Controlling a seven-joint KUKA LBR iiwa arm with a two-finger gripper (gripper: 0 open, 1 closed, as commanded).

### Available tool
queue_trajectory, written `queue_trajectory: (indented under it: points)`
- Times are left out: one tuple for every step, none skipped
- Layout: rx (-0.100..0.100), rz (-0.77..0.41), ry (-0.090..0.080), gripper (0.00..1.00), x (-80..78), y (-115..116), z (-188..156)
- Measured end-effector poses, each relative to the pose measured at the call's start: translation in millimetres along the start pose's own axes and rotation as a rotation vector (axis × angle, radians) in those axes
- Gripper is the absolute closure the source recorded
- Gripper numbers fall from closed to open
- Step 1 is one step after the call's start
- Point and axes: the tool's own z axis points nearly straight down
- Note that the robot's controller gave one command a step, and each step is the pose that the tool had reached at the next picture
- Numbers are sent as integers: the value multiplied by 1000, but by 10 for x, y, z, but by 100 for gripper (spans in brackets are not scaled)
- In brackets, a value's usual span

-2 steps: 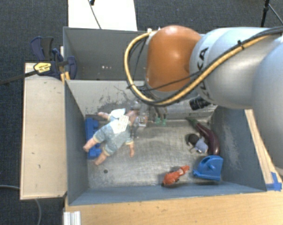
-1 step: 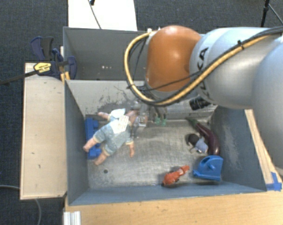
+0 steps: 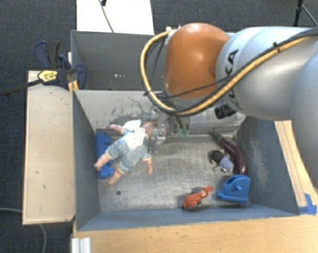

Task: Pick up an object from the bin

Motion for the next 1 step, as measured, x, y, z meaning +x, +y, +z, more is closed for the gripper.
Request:
queue_trajectory:
  points:
    - [-3,-3,-3,100,-2,22,-15]
